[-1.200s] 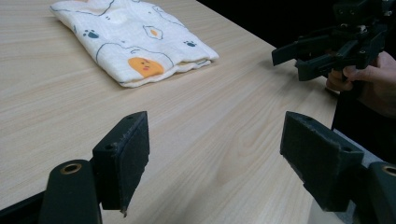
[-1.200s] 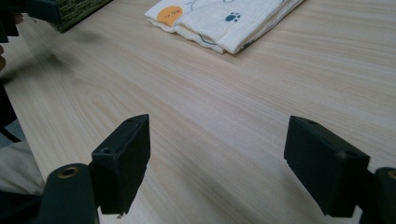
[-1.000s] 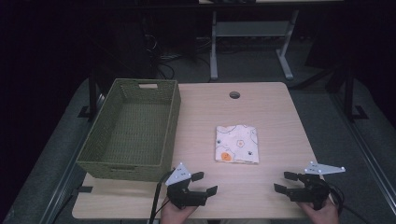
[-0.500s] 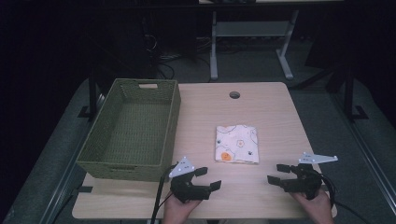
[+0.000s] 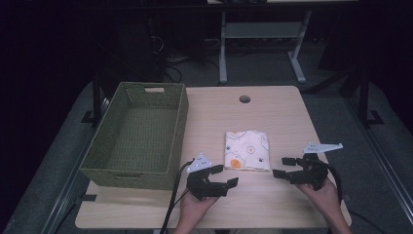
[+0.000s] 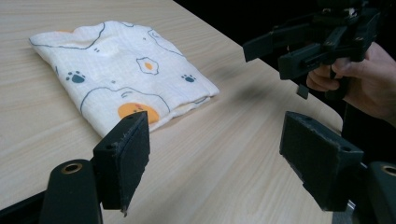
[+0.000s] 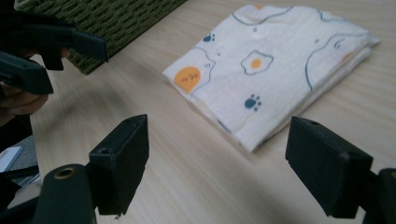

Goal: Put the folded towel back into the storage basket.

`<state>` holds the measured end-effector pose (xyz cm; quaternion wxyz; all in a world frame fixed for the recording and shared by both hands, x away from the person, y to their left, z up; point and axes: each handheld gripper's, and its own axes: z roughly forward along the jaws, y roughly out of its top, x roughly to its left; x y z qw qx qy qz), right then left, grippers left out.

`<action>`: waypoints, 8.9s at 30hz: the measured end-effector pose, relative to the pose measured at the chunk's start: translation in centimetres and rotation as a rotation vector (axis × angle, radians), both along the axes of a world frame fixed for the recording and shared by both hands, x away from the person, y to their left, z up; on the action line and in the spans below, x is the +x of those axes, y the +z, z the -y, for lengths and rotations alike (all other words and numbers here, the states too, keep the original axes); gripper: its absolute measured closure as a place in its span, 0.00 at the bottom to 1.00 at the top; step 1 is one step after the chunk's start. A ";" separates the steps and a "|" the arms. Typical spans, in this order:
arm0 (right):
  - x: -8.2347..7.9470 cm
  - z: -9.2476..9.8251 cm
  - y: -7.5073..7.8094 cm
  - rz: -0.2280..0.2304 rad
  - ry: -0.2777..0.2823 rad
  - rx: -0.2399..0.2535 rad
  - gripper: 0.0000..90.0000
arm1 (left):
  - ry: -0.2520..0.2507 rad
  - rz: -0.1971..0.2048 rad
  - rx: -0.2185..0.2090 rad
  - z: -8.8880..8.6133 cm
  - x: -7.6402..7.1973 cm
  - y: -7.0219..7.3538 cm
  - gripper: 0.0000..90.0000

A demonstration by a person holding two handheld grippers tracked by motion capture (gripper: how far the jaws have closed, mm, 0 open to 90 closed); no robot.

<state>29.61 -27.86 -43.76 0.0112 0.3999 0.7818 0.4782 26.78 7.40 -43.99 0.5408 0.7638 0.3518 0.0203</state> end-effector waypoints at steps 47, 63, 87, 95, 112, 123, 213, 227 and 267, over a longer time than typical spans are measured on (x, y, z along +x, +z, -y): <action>12.4 -3.9 0.4 -0.113 -0.026 -0.096 0.36 | 0.102 -0.142 0.131 2.9 7.3 -1.3 0.43; 13.6 -4.8 -1.5 -0.090 -0.090 -0.236 0.43 | 0.141 -0.165 0.243 2.8 7.9 -2.6 0.61; 13.0 -6.3 -2.3 -0.016 -0.113 -0.399 0.67 | 0.084 -0.148 0.298 3.8 7.8 -3.1 0.89; 12.9 -5.1 -2.6 -0.094 -0.124 -0.284 0.89 | 0.074 -0.155 0.289 3.9 7.9 -3.1 0.93; 12.9 -4.8 -2.6 -0.130 -0.124 -0.240 0.85 | 0.077 -0.170 0.287 3.6 8.1 -3.0 0.93; 13.1 -5.1 -2.6 -0.053 -0.166 -0.302 0.53 | 0.078 -0.174 0.286 3.6 8.1 -3.0 0.93; 13.6 -8.5 10.2 -0.165 -0.053 0.186 0.92 | 0.024 -0.085 0.082 -5.3 8.6 11.7 0.95; 14.1 -10.4 11.8 -0.165 -0.045 0.172 0.92 | 0.019 -0.080 0.063 -7.3 9.1 13.0 0.95; 15.8 -19.0 15.0 -0.129 0.007 0.155 0.92 | 0.033 -0.108 0.026 -15.1 10.3 14.5 0.95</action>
